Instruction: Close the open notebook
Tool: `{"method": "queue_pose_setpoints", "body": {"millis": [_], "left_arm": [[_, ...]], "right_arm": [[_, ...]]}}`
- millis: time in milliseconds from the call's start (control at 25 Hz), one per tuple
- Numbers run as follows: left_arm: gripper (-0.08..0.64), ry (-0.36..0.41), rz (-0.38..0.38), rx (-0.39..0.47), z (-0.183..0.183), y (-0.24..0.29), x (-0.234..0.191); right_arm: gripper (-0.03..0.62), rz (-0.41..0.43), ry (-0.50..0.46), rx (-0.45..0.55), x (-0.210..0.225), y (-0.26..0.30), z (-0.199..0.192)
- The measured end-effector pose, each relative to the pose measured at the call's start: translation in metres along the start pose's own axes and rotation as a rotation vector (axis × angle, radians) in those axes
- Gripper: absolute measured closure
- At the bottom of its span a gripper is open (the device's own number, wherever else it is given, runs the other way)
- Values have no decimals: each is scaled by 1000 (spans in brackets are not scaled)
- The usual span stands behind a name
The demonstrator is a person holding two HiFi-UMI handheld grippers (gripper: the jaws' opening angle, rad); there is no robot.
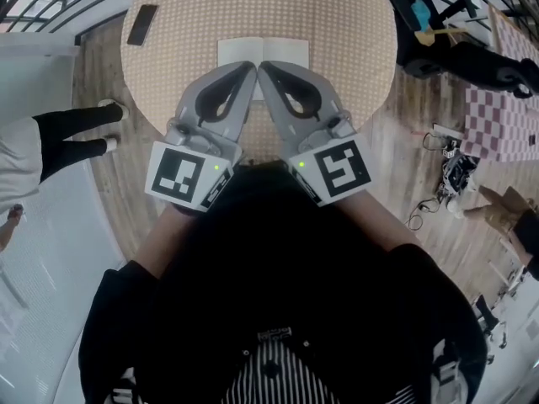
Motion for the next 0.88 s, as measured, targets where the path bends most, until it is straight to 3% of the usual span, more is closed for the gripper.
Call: {"method": "queue_pose_setpoints", "body": {"millis": [400, 880], "left_arm": [[558, -29, 3, -42, -12, -5, -33], [558, -88, -2, -140, -62, 6, -57]], "right_arm": [[591, 0, 58, -52, -7, 35, -10], [591, -18, 109, -170, -2, 59, -49]]}}
Point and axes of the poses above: the fingertips, and each gripper's own axes: y forward along the fingers, x to its right, z out of its top, the point moved 9 cm from there along -y, backward along the fingers, and after that the axes turned 3 degrees about z, right-handed, at the moved point
